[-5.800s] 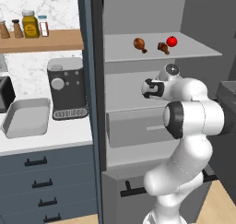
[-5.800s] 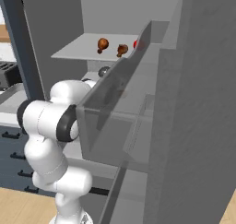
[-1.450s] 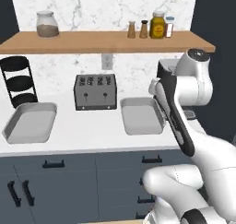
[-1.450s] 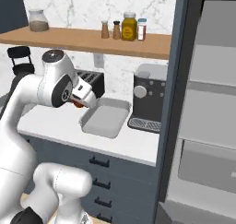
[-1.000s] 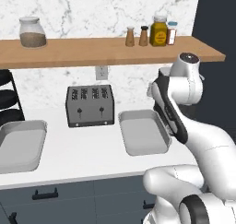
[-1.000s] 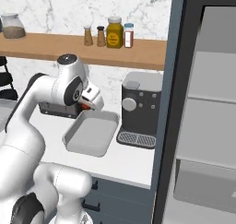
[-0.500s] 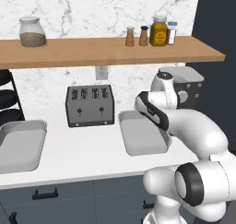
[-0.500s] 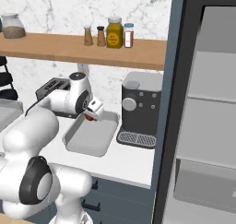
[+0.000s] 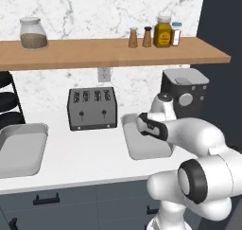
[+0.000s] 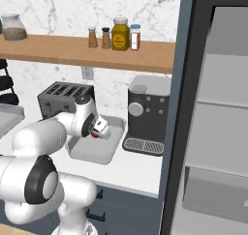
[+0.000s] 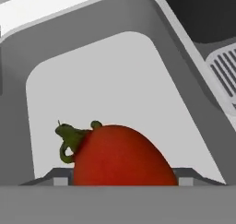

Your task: Place one tomato and one chicken drumstick in each tupperware on the nearby counter, to pack two identical lunches.

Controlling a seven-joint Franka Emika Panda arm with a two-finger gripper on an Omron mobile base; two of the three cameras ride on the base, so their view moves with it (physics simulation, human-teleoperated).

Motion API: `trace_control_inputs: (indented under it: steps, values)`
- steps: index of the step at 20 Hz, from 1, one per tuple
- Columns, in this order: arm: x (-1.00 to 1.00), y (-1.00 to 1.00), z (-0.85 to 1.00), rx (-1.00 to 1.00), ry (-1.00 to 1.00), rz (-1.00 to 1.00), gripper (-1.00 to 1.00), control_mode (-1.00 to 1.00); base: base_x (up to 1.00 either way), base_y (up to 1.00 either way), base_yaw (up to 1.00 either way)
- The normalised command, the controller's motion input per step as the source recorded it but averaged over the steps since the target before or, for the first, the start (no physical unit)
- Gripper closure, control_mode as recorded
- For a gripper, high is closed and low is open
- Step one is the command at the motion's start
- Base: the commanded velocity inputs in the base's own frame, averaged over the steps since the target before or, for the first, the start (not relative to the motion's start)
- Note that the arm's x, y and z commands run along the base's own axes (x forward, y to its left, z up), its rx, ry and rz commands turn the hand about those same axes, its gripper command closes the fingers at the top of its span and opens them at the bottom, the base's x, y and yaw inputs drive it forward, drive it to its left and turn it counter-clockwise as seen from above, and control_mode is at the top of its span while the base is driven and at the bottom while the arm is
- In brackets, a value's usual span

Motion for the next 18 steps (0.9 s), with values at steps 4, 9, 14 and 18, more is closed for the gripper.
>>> trace_control_inputs:
  steps: [4, 9, 14, 18]
  values:
    - [-0.02, 0.00, 0.02, 0.00, -0.02, 0.00, -1.00, -1.00, 0.00, 0.00, 0.00]
    - [-0.09, 0.02, 0.50, 0.04, -0.01, 0.00, -1.00, -1.00, 0.00, 0.00, 0.00]
    - [-0.82, 0.31, 1.00, 0.04, 0.07, -0.02, -1.00, -1.00, 0.00, 0.00, 0.00]
    - [-1.00, 0.21, 0.94, 0.01, -0.01, 0.00, -1.00, -1.00, 0.00, 0.00, 0.00]
